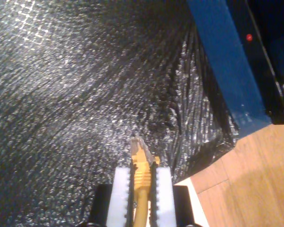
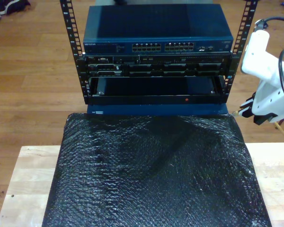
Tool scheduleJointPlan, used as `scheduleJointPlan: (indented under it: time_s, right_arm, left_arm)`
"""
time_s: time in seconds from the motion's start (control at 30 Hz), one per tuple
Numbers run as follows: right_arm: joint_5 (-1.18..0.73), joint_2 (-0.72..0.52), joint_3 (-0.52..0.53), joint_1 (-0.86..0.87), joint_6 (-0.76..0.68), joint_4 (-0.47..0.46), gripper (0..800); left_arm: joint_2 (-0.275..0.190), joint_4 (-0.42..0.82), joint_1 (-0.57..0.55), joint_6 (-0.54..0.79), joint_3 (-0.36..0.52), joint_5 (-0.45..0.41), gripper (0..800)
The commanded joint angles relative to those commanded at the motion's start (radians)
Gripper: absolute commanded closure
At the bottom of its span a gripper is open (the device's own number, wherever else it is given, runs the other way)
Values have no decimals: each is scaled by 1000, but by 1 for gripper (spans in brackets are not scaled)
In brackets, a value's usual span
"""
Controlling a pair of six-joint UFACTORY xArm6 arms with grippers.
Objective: Grab the cable and plug it in
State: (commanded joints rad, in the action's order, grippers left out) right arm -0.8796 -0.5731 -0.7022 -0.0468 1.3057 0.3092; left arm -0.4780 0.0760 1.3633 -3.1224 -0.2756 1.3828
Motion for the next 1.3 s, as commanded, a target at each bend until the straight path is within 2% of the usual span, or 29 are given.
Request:
scheduleJointPlan:
  time_s: [0.23, 0.4, 0.53, 0.7, 0.87, 0.97, 1.2, 1.3]
  right_arm:
    - [48, 0, -8, -2, 3, 0, 800]
    - [57, 0, -8, -3, 3, 0, 800]
    - [57, 0, -8, -3, 3, 0, 800]
    - [57, 0, -8, -2, 5, 0, 800]
    - [60, -9, 5, -3, 3, -2, 800]
    - [89, -28, 23, -3, 3, -5, 800]
    - [256, -14, 44, -5, 11, -100, 800]
    - [311, 29, 46, -5, 17, -140, 800]
  left_arm:
    - [0, -6, 2, 60, 17, -37, 0]
    - [-5, -6, 63, 83, 78, -160, 0]
    - [-3, -9, 71, 86, 121, -252, 0]
    - [0, -32, 83, 78, 143, -273, 0]
    - [5, -137, 83, 87, 147, -302, 0]
    - [5, -138, 83, 89, 147, -302, 0]
    - [5, -138, 84, 87, 147, -302, 0]
    - [5, -138, 83, 89, 147, -302, 0]
